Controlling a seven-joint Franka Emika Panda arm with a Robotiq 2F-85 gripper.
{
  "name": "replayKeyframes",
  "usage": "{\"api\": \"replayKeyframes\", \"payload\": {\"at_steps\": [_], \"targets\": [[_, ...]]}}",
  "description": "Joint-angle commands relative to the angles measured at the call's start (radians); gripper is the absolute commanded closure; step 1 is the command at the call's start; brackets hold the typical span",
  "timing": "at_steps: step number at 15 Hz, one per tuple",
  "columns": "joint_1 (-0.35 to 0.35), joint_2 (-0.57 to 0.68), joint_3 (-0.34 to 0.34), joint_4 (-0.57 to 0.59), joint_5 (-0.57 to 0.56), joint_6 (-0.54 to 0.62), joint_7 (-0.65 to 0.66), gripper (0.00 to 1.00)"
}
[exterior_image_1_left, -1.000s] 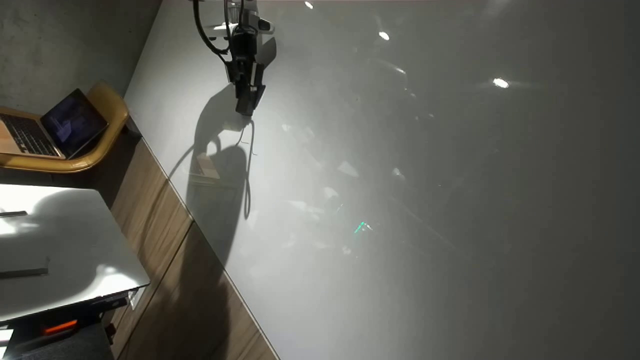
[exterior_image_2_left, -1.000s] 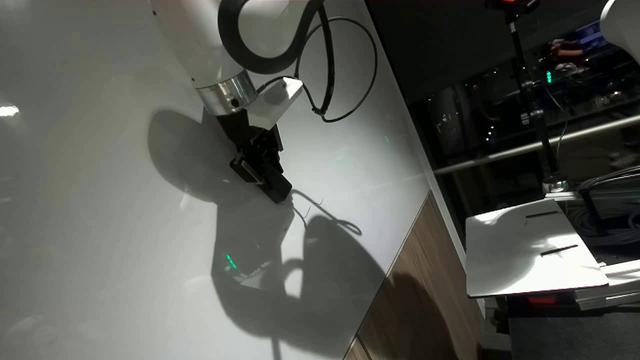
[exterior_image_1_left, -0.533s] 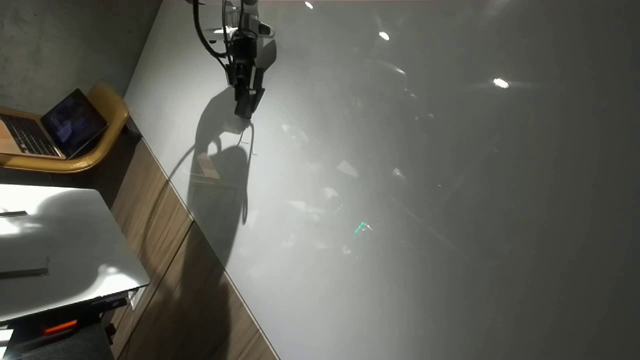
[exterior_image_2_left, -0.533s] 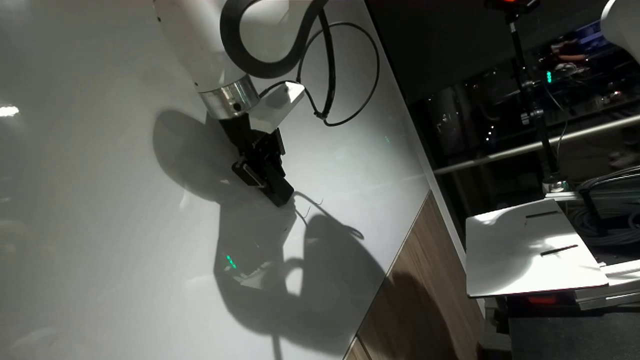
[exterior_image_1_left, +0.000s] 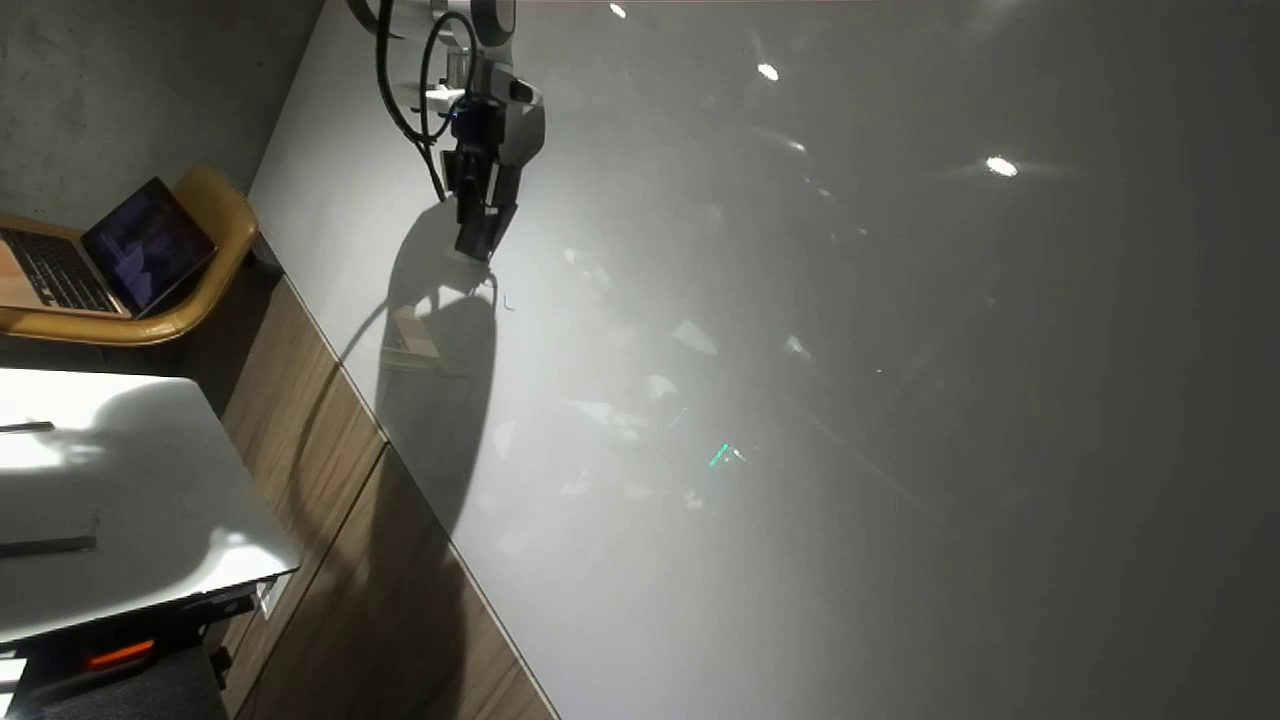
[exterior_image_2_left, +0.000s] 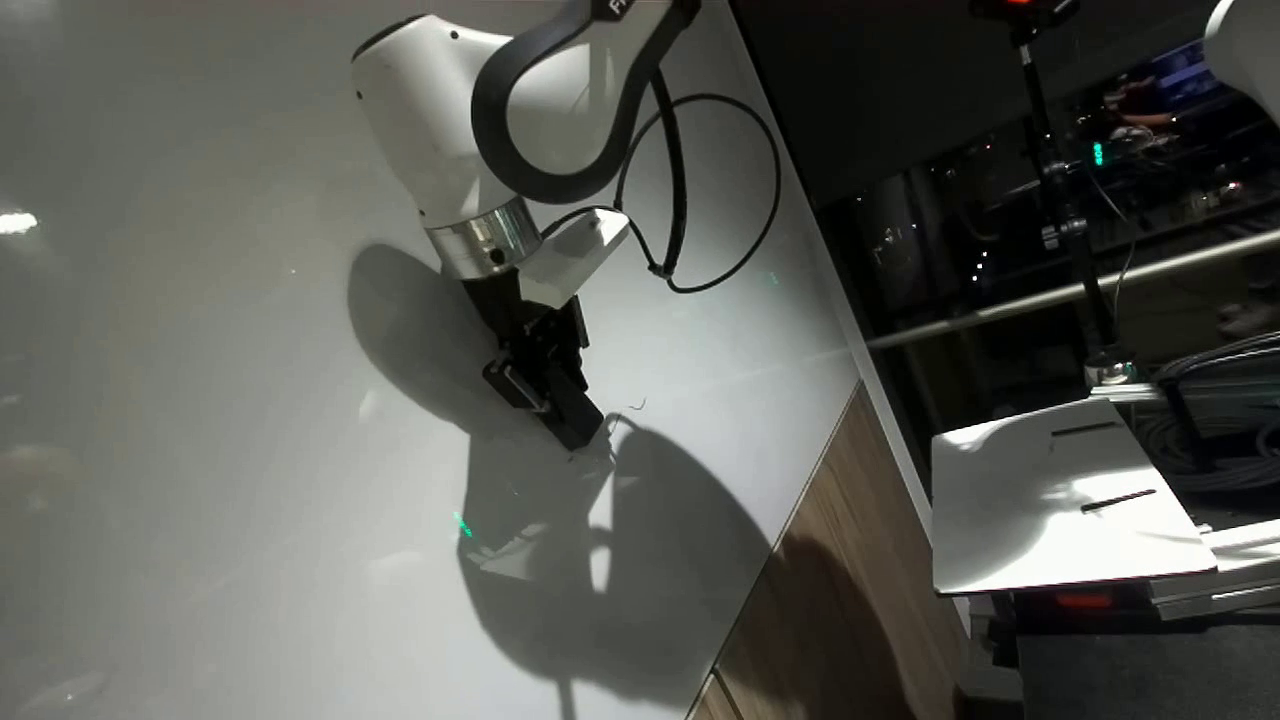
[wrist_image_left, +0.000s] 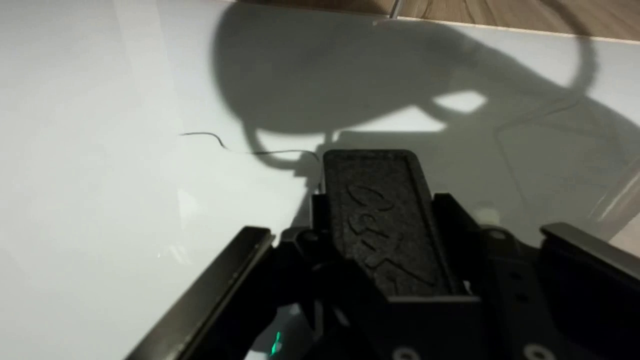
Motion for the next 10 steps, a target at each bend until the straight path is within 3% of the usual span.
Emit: {"api": "replayKeyframes", "payload": {"at_steps": [1, 10], "targets": [[-0.035, 0.150, -0.028, 0.106, -0.014, 0.182, -0.013, 0.71], [-0.037, 0.155, -0.051, 0.045, -0.022, 0.239, 0.004, 0.71]]}}
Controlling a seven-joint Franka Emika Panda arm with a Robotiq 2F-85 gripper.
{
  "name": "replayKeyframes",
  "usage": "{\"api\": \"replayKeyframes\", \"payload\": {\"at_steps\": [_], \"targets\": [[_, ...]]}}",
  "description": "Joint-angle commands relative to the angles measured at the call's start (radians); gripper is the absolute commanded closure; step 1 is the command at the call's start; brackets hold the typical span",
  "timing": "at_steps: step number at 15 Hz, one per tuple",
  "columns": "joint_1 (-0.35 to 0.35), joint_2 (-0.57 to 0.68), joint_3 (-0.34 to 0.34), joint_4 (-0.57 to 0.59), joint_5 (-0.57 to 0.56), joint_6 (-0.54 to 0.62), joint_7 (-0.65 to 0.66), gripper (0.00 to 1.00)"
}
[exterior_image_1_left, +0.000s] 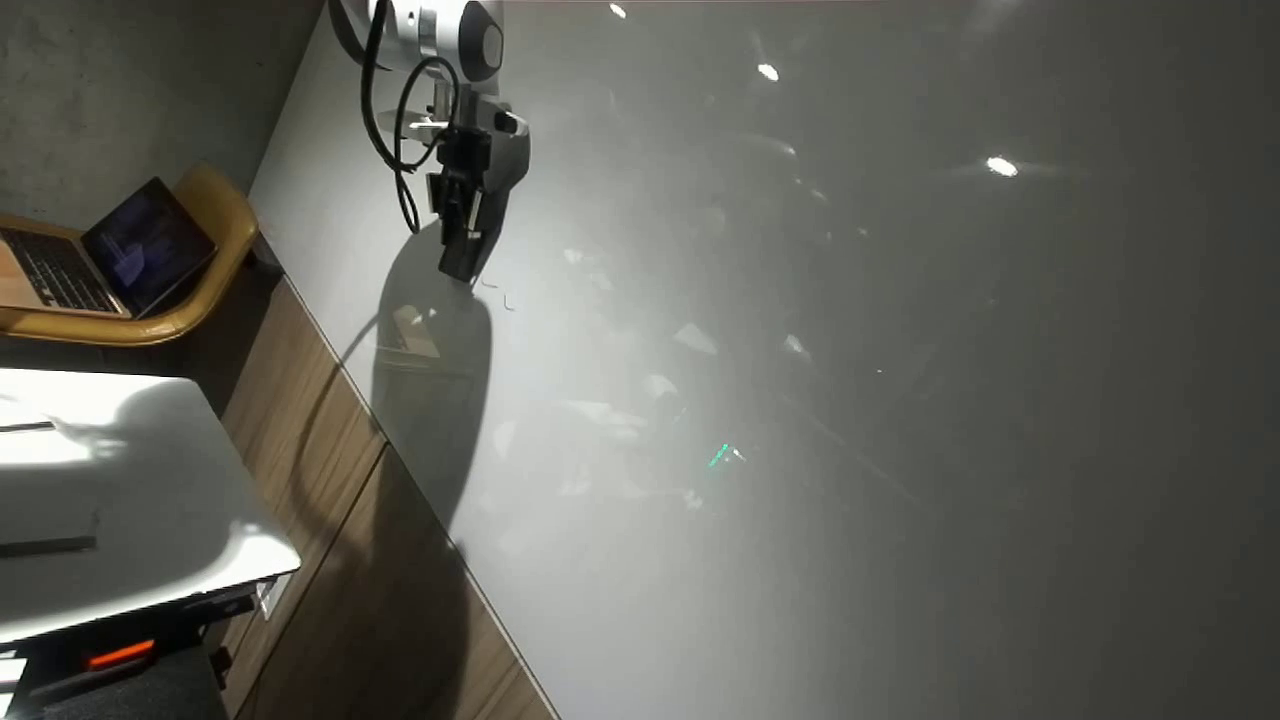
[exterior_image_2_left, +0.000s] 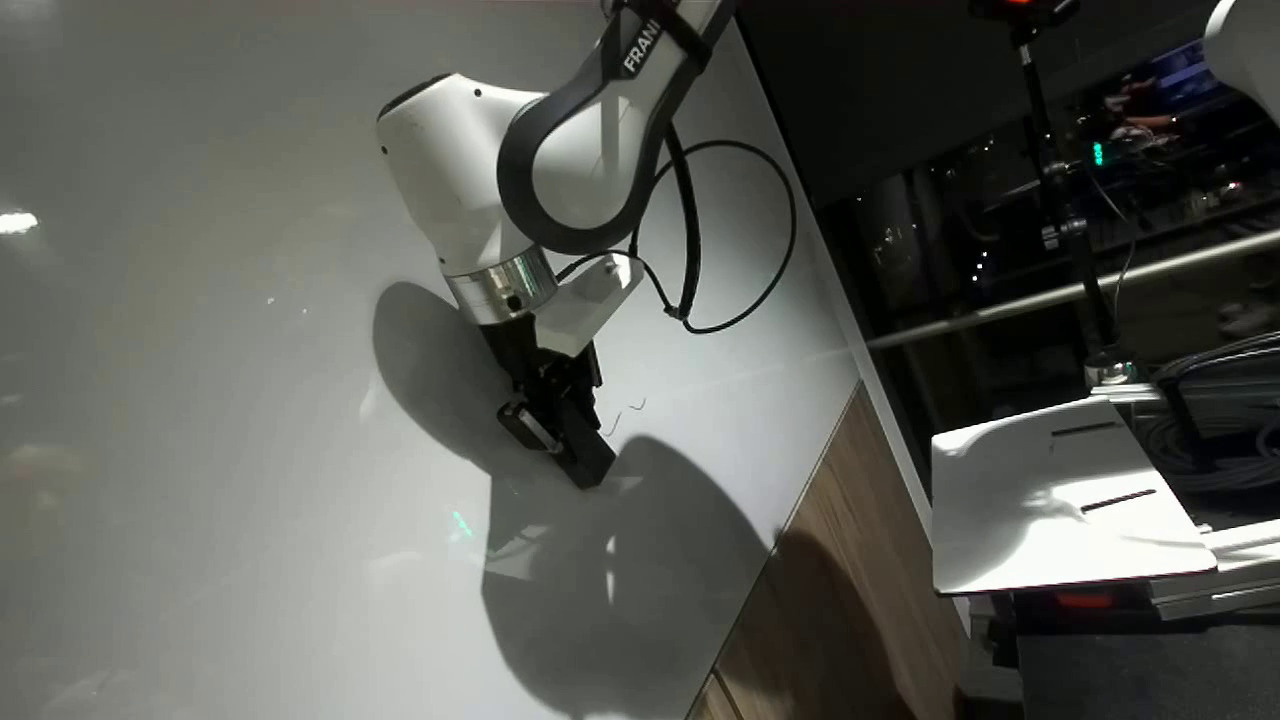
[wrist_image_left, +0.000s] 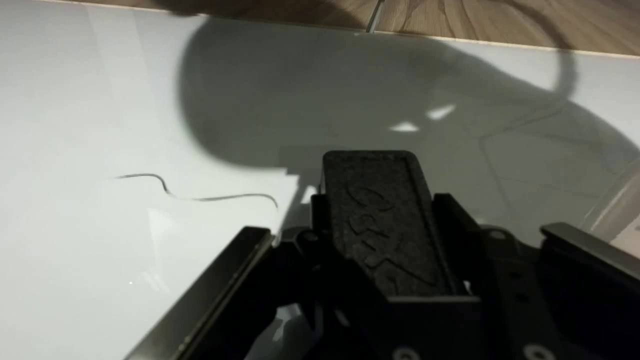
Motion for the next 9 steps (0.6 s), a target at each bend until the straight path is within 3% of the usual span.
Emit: {"api": "replayKeyframes", "payload": {"at_steps": [1, 9], "targets": [[-0.043, 0.099, -0.054, 0.062, -0.037, 0.171, -0.021, 0.71], [-0.089, 0.008, -0.117, -0.122, -0.046, 0.308, -0.016, 0.71]]}}
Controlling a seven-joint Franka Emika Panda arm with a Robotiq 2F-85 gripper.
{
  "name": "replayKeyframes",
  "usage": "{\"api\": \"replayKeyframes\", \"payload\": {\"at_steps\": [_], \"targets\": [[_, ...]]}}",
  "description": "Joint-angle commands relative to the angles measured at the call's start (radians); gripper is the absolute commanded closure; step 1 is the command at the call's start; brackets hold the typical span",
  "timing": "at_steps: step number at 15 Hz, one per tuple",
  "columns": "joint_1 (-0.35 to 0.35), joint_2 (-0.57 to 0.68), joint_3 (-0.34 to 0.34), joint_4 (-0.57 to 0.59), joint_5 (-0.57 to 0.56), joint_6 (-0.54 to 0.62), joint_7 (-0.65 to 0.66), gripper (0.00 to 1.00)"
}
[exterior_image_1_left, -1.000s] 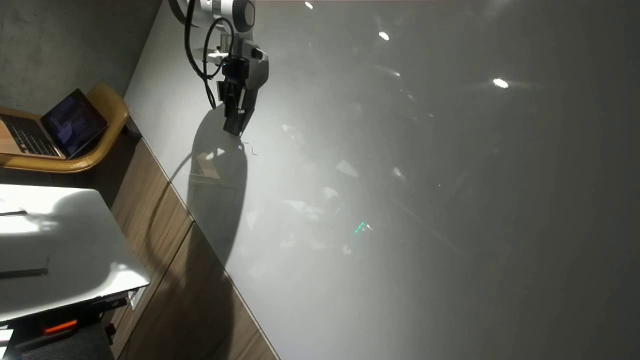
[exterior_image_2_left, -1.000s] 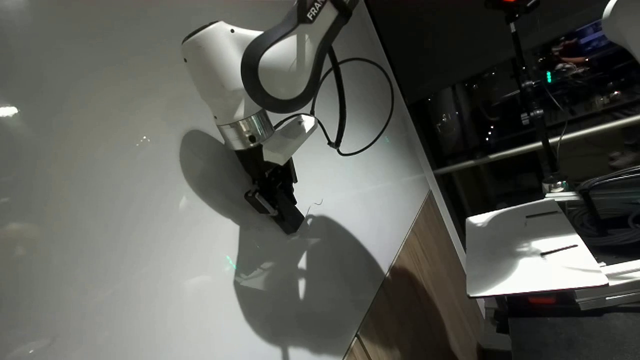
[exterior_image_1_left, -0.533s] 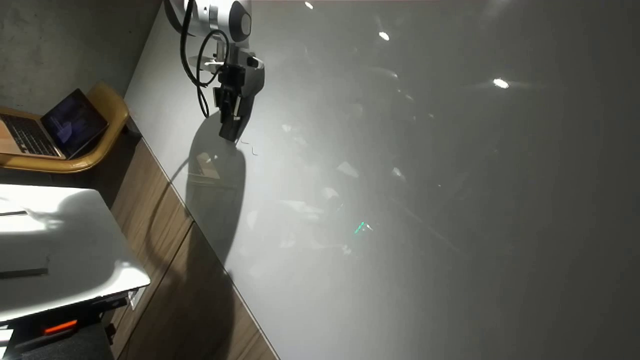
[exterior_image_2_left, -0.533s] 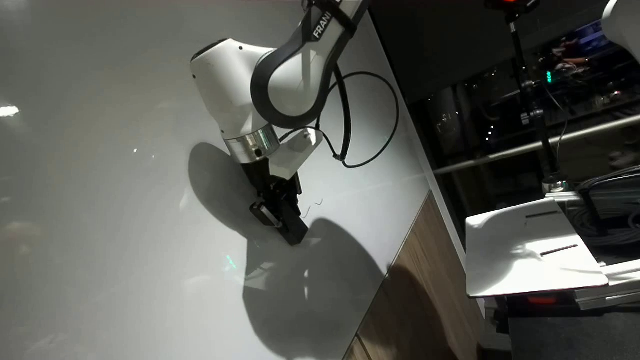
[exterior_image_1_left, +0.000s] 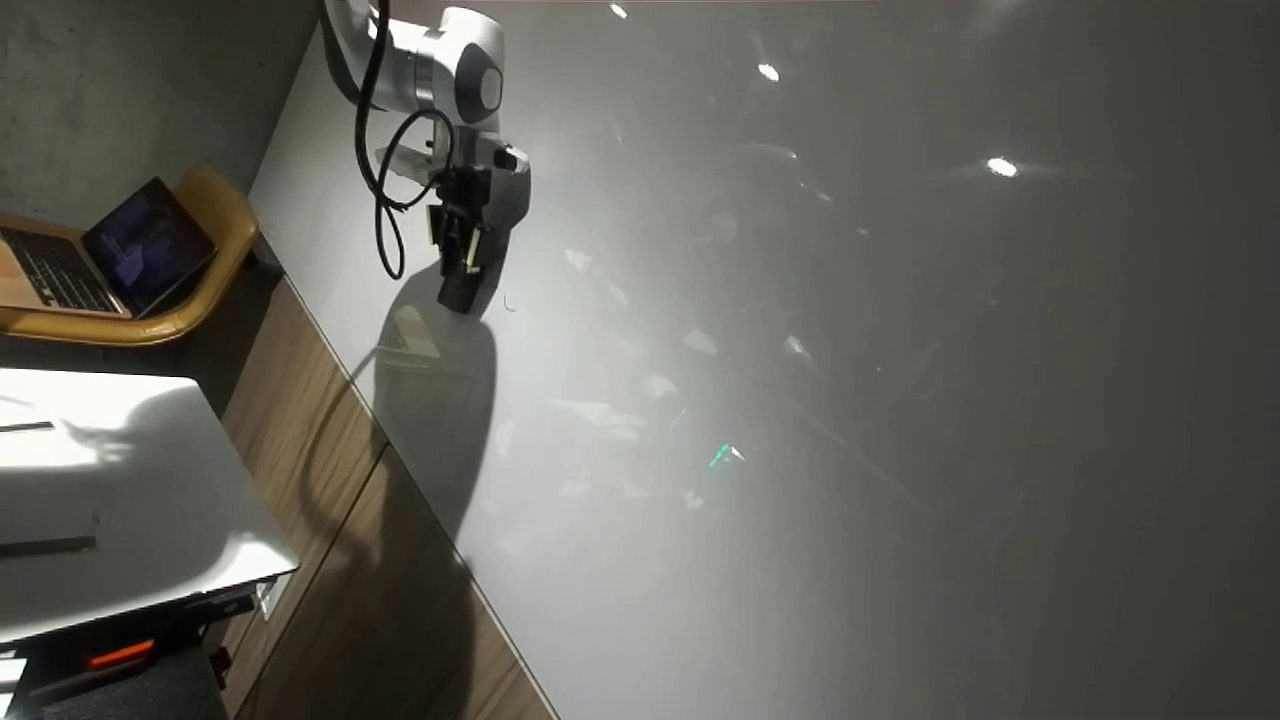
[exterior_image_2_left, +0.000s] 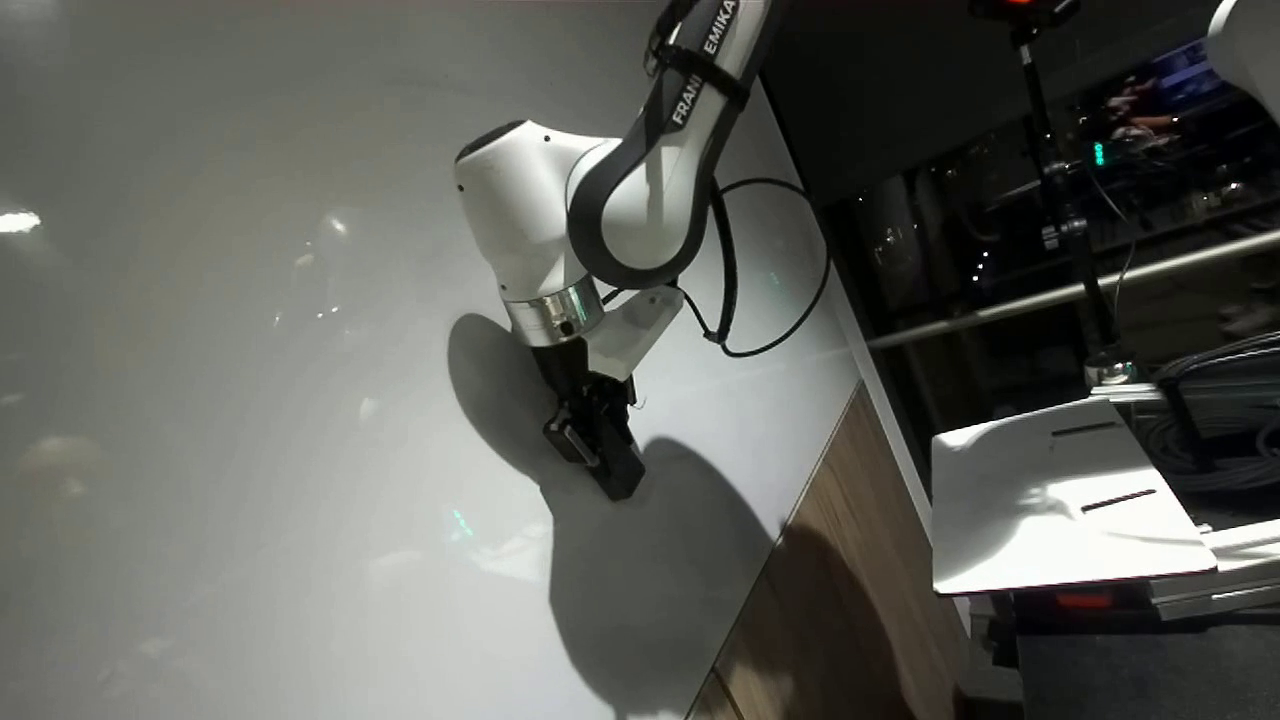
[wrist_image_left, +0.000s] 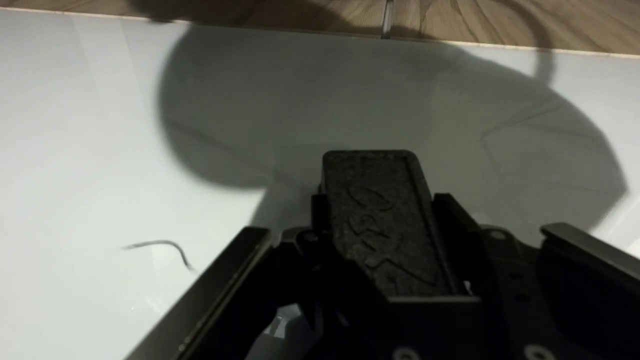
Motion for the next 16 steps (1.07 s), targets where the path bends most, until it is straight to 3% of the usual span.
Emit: {"api": "replayKeyframes", "payload": {"at_steps": [1, 11, 16], "targets": [[-0.065, 0.015, -0.076, 0.003, -0.047, 0.147, -0.021, 0.71], [-0.162, -0.051, -0.138, -0.074, -0.019, 0.187, -0.123, 0.71], [-0.194, -0.081, -0.125, -0.123, 0.021, 0.173, -0.177, 0.71]]}}
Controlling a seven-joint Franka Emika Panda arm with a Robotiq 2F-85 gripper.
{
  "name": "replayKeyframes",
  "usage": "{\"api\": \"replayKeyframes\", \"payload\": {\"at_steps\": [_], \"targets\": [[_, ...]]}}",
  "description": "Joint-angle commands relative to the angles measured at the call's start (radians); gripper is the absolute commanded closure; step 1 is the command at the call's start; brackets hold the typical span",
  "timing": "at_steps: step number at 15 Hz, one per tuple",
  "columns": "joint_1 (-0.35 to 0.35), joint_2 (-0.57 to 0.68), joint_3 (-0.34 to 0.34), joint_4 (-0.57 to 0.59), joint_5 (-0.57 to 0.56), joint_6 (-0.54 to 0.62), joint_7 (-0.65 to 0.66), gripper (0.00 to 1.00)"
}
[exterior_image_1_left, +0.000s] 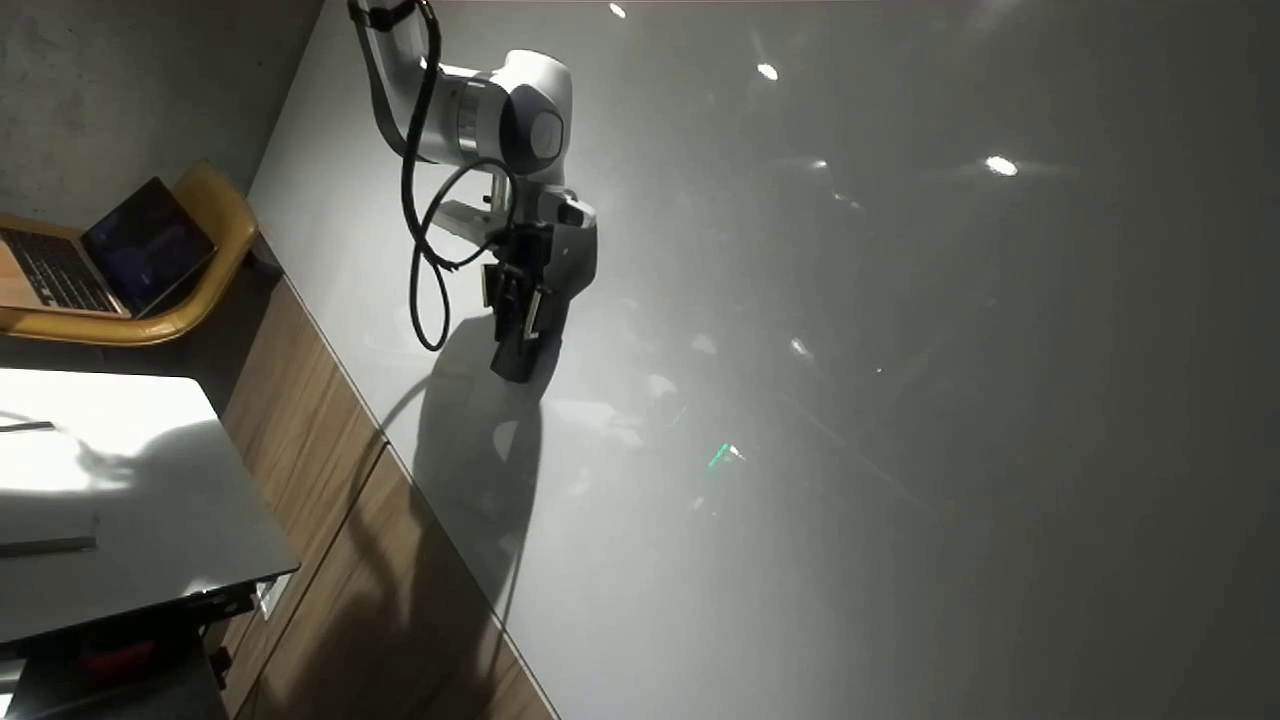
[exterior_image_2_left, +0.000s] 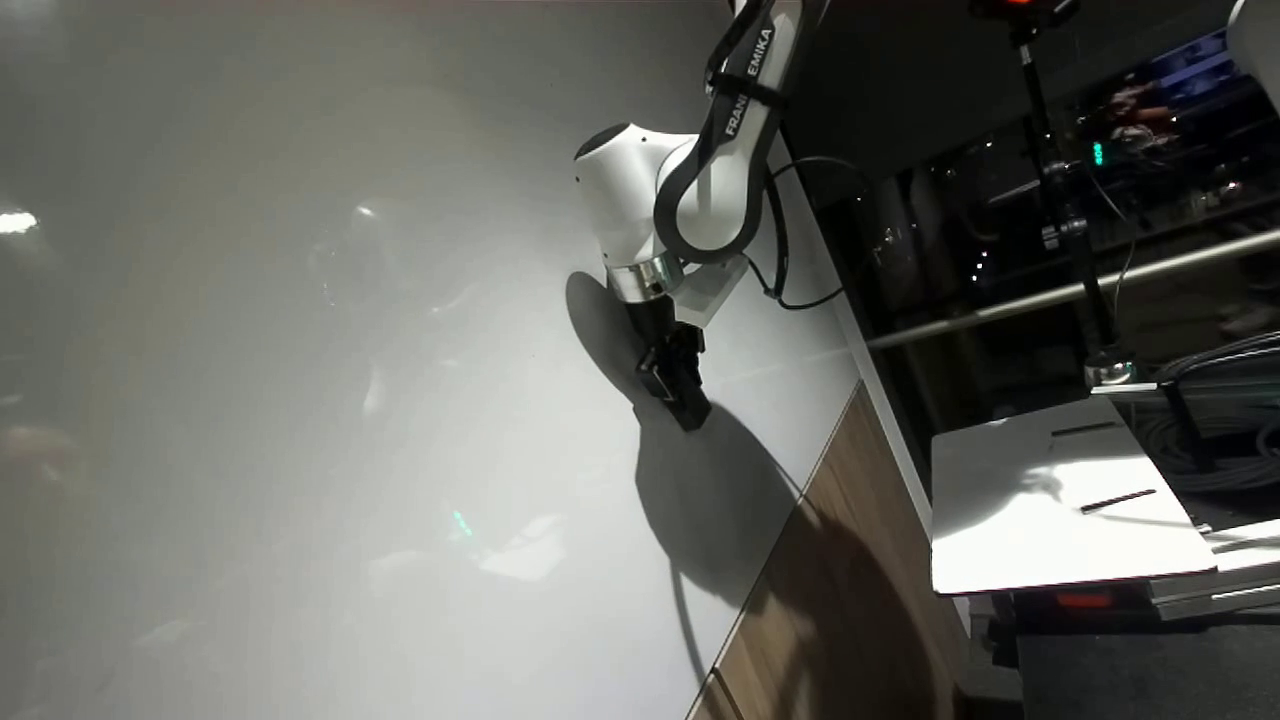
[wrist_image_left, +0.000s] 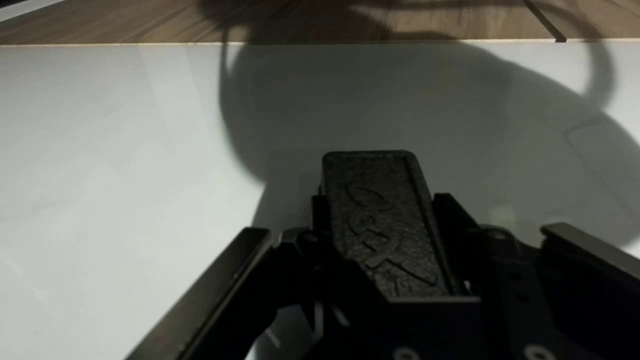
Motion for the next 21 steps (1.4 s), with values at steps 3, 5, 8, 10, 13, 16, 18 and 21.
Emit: {"api": "replayKeyframes", "payload": {"at_steps": [3, 5, 8, 10, 13, 16, 18, 21], "targets": [[-0.036, -0.046, 0.011, -0.069, 0.071, 0.054, -0.066, 0.71], [-0.034, -0.091, 0.026, -0.150, 0.123, 0.019, -0.101, 0.71], [-0.039, -0.153, 0.051, -0.247, 0.229, -0.104, -0.184, 0.71], [-0.039, -0.192, 0.067, -0.268, 0.285, -0.241, -0.232, 0.71], [-0.048, -0.227, 0.075, -0.252, 0.339, -0.448, -0.280, 0.71], [-0.059, -0.235, 0.071, -0.233, 0.367, -0.590, -0.327, 0.71], [-0.073, -0.218, 0.066, -0.227, 0.386, -0.633, -0.369, 0.71], [-0.093, -0.177, 0.063, -0.228, 0.426, -0.656, -0.467, 0.71]]}}
